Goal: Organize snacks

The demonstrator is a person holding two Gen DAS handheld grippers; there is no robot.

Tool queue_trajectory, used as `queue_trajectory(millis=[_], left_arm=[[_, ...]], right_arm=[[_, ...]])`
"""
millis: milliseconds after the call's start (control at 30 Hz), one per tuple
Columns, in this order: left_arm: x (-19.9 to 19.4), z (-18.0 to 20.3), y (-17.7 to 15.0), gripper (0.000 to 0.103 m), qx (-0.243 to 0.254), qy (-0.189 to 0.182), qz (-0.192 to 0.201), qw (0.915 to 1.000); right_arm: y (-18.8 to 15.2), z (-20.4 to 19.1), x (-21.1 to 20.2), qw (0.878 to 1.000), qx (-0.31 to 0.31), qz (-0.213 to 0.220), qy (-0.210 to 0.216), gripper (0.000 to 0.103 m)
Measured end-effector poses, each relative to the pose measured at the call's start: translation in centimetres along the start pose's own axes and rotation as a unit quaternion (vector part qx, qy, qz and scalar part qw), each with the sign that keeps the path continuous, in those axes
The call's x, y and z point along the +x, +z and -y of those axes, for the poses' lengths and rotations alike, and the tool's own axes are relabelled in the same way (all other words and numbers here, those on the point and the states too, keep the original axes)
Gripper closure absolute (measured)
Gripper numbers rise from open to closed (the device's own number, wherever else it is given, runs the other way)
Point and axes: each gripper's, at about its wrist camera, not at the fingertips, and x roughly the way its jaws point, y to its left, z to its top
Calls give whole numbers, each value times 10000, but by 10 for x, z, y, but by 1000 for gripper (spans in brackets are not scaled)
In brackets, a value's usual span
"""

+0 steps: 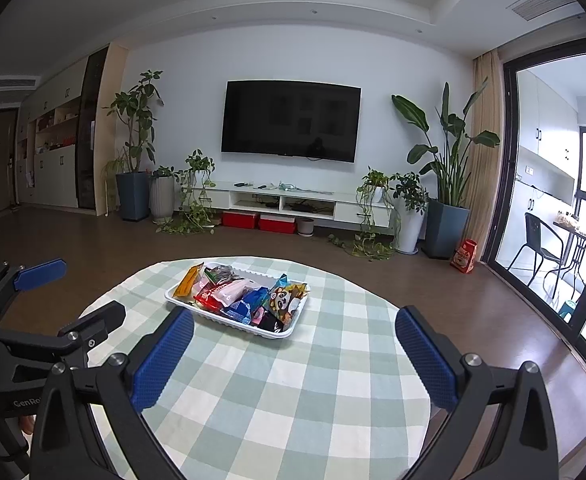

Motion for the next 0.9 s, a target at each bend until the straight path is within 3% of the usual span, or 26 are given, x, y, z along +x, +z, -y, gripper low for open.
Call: queue_trajectory(millis=[900], left_arm=[[5,0,-1,10,3,6,14,10000]], right_arm=[[-2,1,-2,10000,2,-6,7,0]])
